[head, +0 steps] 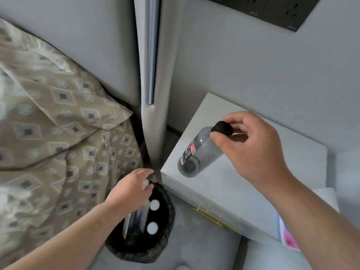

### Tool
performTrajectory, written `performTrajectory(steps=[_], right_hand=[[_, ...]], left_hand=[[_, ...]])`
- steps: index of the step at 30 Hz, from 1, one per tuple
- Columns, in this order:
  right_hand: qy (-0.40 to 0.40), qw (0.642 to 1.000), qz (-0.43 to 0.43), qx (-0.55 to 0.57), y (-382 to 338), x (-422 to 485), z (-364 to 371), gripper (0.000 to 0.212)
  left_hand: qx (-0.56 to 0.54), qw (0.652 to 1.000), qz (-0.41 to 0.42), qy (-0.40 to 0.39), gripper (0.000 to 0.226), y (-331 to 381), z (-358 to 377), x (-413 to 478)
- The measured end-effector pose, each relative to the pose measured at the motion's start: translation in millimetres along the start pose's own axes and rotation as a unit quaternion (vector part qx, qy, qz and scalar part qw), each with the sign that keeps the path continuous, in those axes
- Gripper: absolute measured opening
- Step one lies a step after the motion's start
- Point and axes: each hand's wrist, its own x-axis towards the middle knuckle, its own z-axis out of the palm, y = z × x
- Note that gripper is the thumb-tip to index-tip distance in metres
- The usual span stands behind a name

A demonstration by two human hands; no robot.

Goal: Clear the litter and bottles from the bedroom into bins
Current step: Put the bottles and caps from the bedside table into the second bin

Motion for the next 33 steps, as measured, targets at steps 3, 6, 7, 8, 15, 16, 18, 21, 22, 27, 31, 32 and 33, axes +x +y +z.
performTrajectory(steps=[3,6,7,8,15,16,18,21,22,27,31,32,33], right_hand=[[-0.045,0.999,-0.008,0.0,-4.0,-14.9,26.4,0.026],[-0.093,0.996,-0.001,-0.014,-1.4,-30.1,59.7,0.027],[-0.112,0.993,0.004,-0.021,1.7,-35.7,72.0,0.026],[-0.133,0.991,0.009,-0.026,5.6,-41.8,85.0,0.026],[-0.25,0.962,0.044,-0.097,47.0,-86.1,171.3,0.021],[-0.259,0.959,0.058,-0.105,54.3,-89.9,179.6,0.021],[-0.265,0.954,0.081,-0.114,68.4,-97.1,192.2,0.021],[-0.267,0.951,0.098,-0.121,86.0,-102.7,202.0,0.023],[-0.268,0.95,0.103,-0.124,91.8,-103.2,204.2,0.024],[-0.278,0.939,0.127,-0.158,115.9,-105.3,212.7,0.029],[-0.259,0.944,0.139,-0.151,125.6,-104.3,224.5,0.032],[-0.256,0.944,0.144,-0.148,127.0,-104.1,228.1,0.032],[-0.252,0.945,0.148,-0.146,128.7,-103.5,231.8,0.032]], left_hand=[[-0.002,0.999,-0.051,0.008,0.039,-44.9,2.1,-33.8],[-0.023,0.992,-0.12,-0.001,0.037,-85.5,9.8,-59.4],[-0.024,0.989,-0.143,-0.013,0.038,-97.6,13.3,-63.8],[-0.026,0.985,-0.166,-0.034,0.041,-109.6,17.6,-66.6],[-0.149,0.952,-0.248,-0.097,0.052,-164.8,62.0,-65.2],[-0.175,0.945,-0.258,-0.097,0.059,-169.2,70.1,-65.0],[-0.208,0.936,-0.264,-0.1,0.065,-176.5,86.5,-66.6],[-0.195,0.943,-0.253,-0.094,0.066,-184.9,104.8,-70.4],[-0.177,0.949,-0.245,-0.089,0.067,-188.4,108.8,-70.8],[-0.149,0.96,-0.225,-0.082,0.068,-201.0,118.7,-73.4],[-0.158,0.958,-0.226,-0.084,0.068,-203.5,119.3,-72.2],[-0.159,0.957,-0.227,-0.083,0.068,-203.6,119.2,-71.8],[-0.161,0.957,-0.226,-0.082,0.068,-203.4,118.8,-70.9]])
